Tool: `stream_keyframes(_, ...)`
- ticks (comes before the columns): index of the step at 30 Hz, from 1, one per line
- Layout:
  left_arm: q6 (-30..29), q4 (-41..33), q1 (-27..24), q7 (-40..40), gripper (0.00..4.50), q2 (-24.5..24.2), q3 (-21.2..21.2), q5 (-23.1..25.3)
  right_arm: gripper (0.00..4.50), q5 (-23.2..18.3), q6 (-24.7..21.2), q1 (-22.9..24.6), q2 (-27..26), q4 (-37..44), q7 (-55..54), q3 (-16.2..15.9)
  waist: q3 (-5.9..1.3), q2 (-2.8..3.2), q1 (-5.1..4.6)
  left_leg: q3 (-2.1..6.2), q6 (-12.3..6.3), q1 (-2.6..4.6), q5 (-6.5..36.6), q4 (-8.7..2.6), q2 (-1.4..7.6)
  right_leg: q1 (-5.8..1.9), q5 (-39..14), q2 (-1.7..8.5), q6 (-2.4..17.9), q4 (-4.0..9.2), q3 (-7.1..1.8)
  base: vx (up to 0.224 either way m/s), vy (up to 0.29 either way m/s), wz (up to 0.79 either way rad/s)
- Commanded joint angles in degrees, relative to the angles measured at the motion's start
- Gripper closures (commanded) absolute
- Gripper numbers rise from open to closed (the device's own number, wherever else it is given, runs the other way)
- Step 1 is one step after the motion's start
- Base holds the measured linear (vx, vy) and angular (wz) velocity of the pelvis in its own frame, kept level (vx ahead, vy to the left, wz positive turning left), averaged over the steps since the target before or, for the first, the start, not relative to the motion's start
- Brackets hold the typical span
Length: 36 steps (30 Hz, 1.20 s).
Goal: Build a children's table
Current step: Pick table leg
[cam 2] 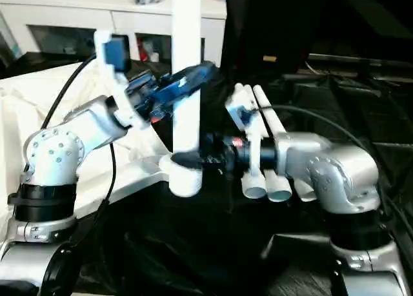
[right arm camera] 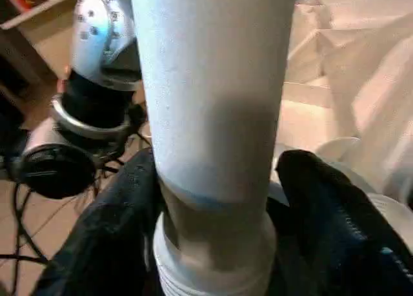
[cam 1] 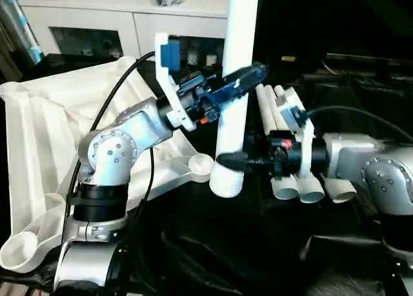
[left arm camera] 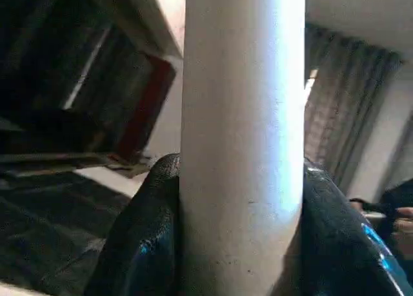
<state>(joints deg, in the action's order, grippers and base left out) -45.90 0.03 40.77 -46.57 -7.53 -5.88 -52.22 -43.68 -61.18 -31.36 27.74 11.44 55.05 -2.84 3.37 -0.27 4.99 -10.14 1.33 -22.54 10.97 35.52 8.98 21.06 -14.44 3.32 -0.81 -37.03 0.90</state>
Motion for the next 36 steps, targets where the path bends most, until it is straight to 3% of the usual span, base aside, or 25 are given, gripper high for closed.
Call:
stream_keyframes(1,-0.1,-2.1,0.4,-1.0,2.63,0.7,-0.5,-2.5,1.79,-0.3,-0.8,0.2,0.7,1.4,0.0,-0.1,-3.91,-0.49,-0.05,1.22,-1.04,1.51,2.0,-3.85,3.78,-2.45,5.6,4.62,16.1,3.82,-2.24,0.0,0.0,0.0)
stream_keyframes(2,-0.1,-2.1,0.4,-1.0,2.63,0.7,-0.5,-2.5,2.02,-0.3,-0.8,0.2,0.7,1.4,0.0,-0.1,-3.92,-0.48,-0.04,1.22,-1.06,1.48,1.9,-3.84,3.78,-2.46,5.6,4.64,16.2,3.81,-2.24,0.0,0.0,0.0)
stream_keyframes(8,0.2,-2.2,-0.1,-2.4,2.63,0.4,-0.1,-2.6,2.44,-0.4,0.0,0.8,0.6,1.3,-0.2,-1.0,-3.98,-0.68,-0.01,1.21,-1.7,1.48,0.8,-3.79,3.77,-2.41,6.2,4.58,16.1,3.7,-2.18,0.0,0.0,0.0)
stream_keyframes(14,0.5,-2.5,-0.6,-2.1,2.64,0.5,-0.2,-2.9,2.55,-0.1,0.4,0.8,-0.1,0.8,-1.1,-1.0,-3.94,-0.67,-0.01,1.18,-1.32,1.56,1.3,-3.81,3.81,-2.33,5.1,4.6,16.0,3.77,-2.18,0.0,0.0,0.0)
stream_keyframes(16,0.0,-1.9,-0.5,0.9,1.94,1.2,-0.9,-2.8,2.55,0.3,0.9,0.7,-0.7,0.5,-2.2,-0.9,-4.0,-0.71,-0.02,1.17,-1.32,1.54,1.0,-3.76,3.81,-2.35,5.5,4.58,16.0,3.68,-2.2,0.0,0.0,0.0)
stream_keyframes(19,2.0,-2.8,-1.0,2.3,1.91,1.3,-0.6,-0.7,2.56,0.7,1.4,0.3,-1.6,0.1,-3.6,-0.5,-4.02,-0.63,-0.06,1.2,-1.2,1.52,0.8,-3.76,3.79,-2.31,5.7,4.59,16.0,3.75,-2.17,0.0,0.0,0.0)
stream_keyframes(21,5.4,-2.8,-1.1,7.3,1.53,1.9,0.4,5.1,2.56,1.5,2.3,-0.1,-2.8,-0.5,-5.7,0.0,-4.04,-0.64,-0.09,1.25,-1.22,1.5,0.7,-3.79,3.92,-2.43,6.2,4.6,15.6,3.72,-2.17,0.0,0.0,0.0)
stream_keyframes(24,7.6,-1.4,-0.4,17.6,1.46,3.8,0.3,11.2,2.56,4.6,4.7,-1.4,-5.2,-2.6,-10.8,0.5,-4.01,-0.75,-0.27,1.31,-0.65,1.45,1.0,-3.81,3.94,-2.39,6.1,4.65,15.0,3.84,-2.21,0.0,0.0,0.0)
stream_keyframes(27,7.9,-0.6,0.1,22.6,1.46,5.0,-0.3,12.7,2.57,6.2,5.6,-2.2,-6.3,-3.9,-13.2,0.3,-4.08,-0.67,-0.28,1.31,0.03,1.49,0.6,-3.77,3.89,-2.39,6.2,4.55,14.9,3.77,-2.21,0.0,0.0,0.0)
stream_keyframes(30,9.2,-0.2,0.5,27.8,1.46,5.8,0.9,16.9,2.57,8.2,6.8,-3.4,-8.5,-5.8,-17.1,-0.2,-4.15,-0.98,-0.25,1.28,-0.46,1.4,-0.2,-3.7,3.76,-2.53,7.4,4.52,14.6,3.76,-2.22,0.0,0.0,0.0)
stream_keyframes(34,10.7,1.7,2.1,37.1,1.46,9.3,-1.3,19.9,2.57,11.1,8.4,-4.5,-11.7,-7.4,-21.7,-1.3,-4.19,-0.81,-0.28,1.29,-0.8,1.33,-1.0,-3.58,3.74,-2.48,9.3,4.48,14.8,3.57,-2.17,0.0,0.0,0.0)
stream_keyframes(35,11.3,2.1,2.4,38.5,1.83,9.9,-2.0,20.1,2.57,11.5,8.6,-4.8,-12.4,-7.7,-22.5,-1.5,-4.17,-0.88,-0.3,1.27,-0.88,1.36,-0.4,-3.6,3.71,-2.53,8.8,4.54,14.8,3.72,-2.21,0.0,0.0,0.0)
stream_keyframes(36,12.0,2.4,2.5,39.4,1.83,10.4,-2.6,20.0,2.57,12.1,8.9,-5.0,-13.1,-7.9,-23.3,-1.7,-4.14,-0.85,-0.2,1.31,-0.67,1.34,-0.3,-3.68,3.7,-2.56,8.3,4.57,14.7,3.75,-2.21,0.0,0.0,0.0)
